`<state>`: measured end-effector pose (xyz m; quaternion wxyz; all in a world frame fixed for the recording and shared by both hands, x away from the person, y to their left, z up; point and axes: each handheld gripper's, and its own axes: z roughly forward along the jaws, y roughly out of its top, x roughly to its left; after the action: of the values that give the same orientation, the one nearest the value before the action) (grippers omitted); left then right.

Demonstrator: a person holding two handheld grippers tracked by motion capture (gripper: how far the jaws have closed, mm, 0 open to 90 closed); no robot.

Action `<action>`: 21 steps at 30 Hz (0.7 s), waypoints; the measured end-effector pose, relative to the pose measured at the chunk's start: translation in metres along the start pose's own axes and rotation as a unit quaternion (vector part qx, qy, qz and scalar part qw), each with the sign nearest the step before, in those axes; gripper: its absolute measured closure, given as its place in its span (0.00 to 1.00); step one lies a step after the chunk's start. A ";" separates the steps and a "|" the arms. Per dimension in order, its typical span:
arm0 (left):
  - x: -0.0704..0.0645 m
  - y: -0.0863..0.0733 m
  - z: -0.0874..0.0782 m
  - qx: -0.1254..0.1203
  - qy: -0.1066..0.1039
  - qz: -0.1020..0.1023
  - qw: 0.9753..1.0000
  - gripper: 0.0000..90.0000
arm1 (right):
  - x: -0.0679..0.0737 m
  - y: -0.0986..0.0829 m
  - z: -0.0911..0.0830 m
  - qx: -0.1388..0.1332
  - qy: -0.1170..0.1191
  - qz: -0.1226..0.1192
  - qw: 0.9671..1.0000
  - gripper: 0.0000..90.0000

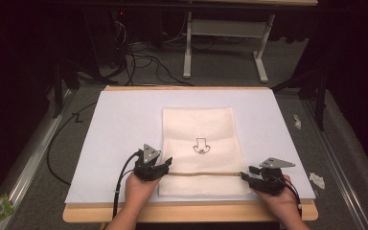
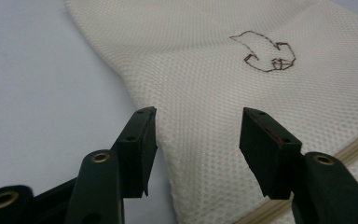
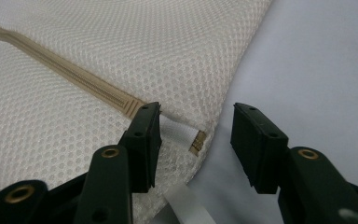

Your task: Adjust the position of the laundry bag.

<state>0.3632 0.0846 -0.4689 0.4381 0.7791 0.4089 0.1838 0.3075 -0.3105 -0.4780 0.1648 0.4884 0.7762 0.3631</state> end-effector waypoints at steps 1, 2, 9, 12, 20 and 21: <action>-0.001 0.001 0.000 -0.002 -0.004 0.000 1.000 0.52 | 0.001 0.000 -0.001 0.003 0.007 -0.005 1.000 0.71; -0.002 0.001 -0.001 -0.005 -0.006 0.000 1.000 0.52 | 0.001 0.000 -0.001 0.003 0.007 -0.005 1.000 0.71; -0.009 0.004 -0.004 -0.023 -0.026 -0.005 0.999 0.54 | 0.003 0.001 0.000 0.009 0.031 -0.004 0.999 0.90; -0.011 0.004 -0.005 -0.028 -0.028 -0.005 0.999 0.55 | 0.003 0.002 -0.001 0.010 0.032 -0.014 0.999 0.92; -0.017 0.006 -0.004 -0.032 -0.039 0.000 0.999 0.56 | 0.004 0.003 -0.003 0.006 0.031 -0.017 0.999 0.93; -0.018 0.006 -0.005 -0.031 -0.042 -0.001 0.999 0.56 | 0.004 0.003 -0.003 0.005 0.032 -0.018 0.999 0.93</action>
<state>0.3522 0.0706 -0.4597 0.4792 0.7717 0.3851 0.1631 0.3056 -0.3074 -0.4730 0.1444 0.4632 0.7915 0.3717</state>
